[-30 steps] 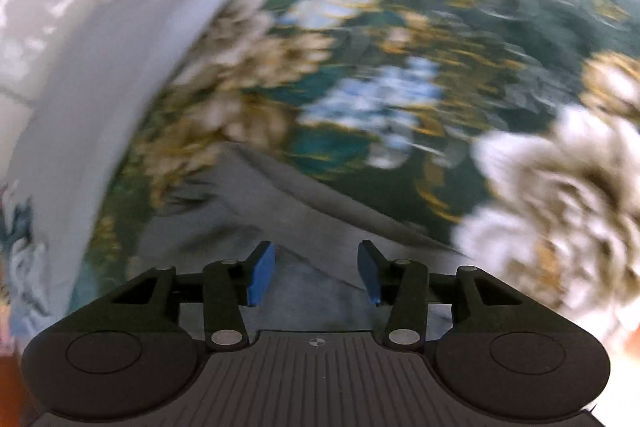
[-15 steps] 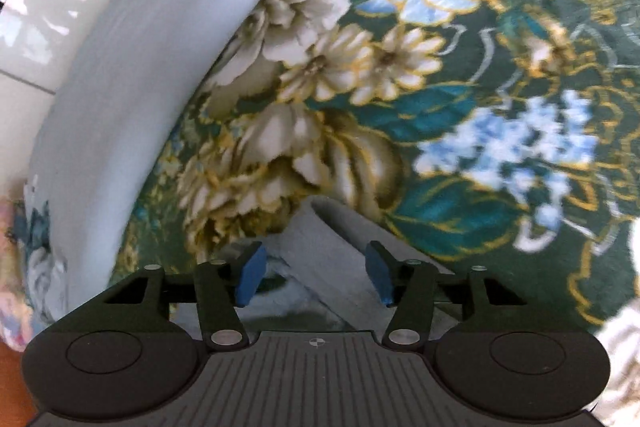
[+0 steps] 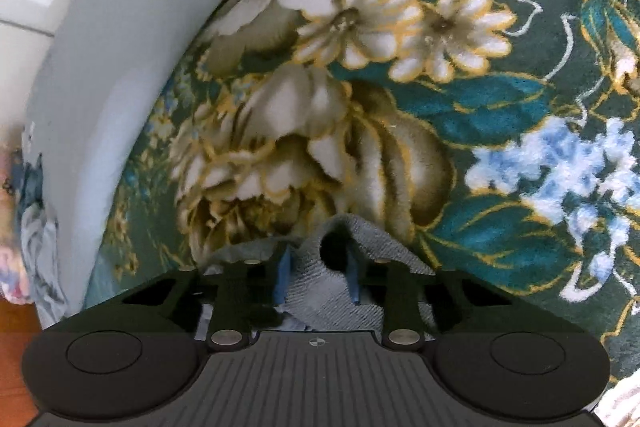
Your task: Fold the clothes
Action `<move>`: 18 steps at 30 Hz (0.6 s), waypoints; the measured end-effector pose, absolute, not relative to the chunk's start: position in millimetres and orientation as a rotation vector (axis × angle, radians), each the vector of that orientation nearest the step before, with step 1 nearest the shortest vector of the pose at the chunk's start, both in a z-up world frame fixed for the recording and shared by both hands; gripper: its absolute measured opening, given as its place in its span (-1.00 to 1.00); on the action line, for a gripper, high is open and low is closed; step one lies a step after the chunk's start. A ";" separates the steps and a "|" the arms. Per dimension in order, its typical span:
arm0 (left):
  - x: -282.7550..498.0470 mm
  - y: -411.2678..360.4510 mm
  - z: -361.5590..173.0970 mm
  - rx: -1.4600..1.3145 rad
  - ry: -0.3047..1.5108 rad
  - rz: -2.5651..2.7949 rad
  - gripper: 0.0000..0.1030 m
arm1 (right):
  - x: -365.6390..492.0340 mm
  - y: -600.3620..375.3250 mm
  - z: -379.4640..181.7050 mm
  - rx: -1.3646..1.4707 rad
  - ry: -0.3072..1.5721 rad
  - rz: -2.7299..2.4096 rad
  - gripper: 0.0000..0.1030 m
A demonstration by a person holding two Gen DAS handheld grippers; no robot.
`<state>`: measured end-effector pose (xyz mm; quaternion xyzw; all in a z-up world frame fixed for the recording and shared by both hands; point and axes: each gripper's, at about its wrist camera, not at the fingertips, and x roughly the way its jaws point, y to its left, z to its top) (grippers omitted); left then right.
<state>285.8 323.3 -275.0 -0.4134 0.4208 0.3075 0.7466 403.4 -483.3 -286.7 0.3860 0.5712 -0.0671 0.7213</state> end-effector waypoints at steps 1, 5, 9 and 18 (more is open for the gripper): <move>285.7 321.8 -272.0 -0.908 0.896 0.671 -0.69 | 403.3 -481.3 -283.3 0.841 1.239 -0.154 -0.83; 281.7 326.1 -257.6 -0.987 0.745 0.661 -0.80 | 405.7 -482.3 -275.4 0.805 1.176 -0.204 -0.86; 288.0 331.5 -265.0 -0.931 0.806 0.685 -0.82 | 403.0 -476.9 -279.7 0.802 1.176 -0.230 -0.86; 251.6 339.3 -258.8 -1.050 0.830 0.702 -0.10 | 381.1 -477.8 -255.1 0.864 1.084 -0.260 -0.53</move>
